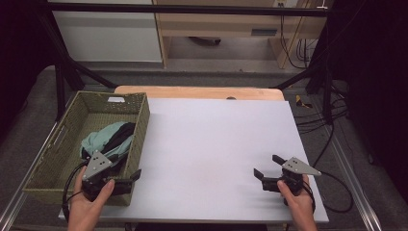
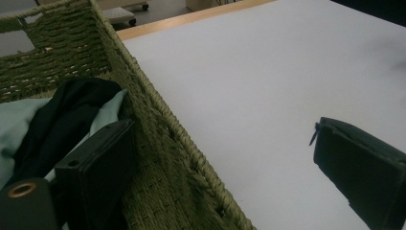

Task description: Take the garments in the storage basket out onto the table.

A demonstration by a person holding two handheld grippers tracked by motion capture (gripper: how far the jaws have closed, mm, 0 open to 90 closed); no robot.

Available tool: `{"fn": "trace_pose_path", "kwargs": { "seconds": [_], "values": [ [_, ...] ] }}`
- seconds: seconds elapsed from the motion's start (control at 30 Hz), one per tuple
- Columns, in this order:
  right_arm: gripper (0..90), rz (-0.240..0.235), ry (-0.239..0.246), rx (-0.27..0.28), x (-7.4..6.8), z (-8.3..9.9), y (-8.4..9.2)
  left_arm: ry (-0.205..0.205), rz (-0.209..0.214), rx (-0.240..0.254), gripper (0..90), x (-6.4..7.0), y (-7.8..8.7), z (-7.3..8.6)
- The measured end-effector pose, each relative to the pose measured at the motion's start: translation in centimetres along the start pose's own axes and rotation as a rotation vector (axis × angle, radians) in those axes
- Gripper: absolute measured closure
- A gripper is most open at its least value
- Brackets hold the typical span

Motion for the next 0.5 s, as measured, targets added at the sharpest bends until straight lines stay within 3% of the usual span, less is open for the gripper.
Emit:
{"fn": "trace_pose_path", "kwargs": {
  "seconds": [0.33, 0.5],
  "values": [
    [5.7, -0.001, 0.007, -0.013, -0.1, 0.2, -0.1, 0.003, -0.046, 0.045, 7.3, 0.0, 0.8, -2.2],
    [5.5, 0.004, 0.015, -0.016, -0.4, 0.1, -0.1, -0.006, -0.066, 0.037, 7.2, -0.3, 1.1, -3.3]
  ]
}}
Point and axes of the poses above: each handheld gripper's, and its own axes: y roughly backward along the jaws, z roughly out of its underside, x roughly to its right, the point moved 9 cm from there along -y, roughly forward along the jaws, and after that the axes turned 7 degrees about -x, right-handed, at the moved point
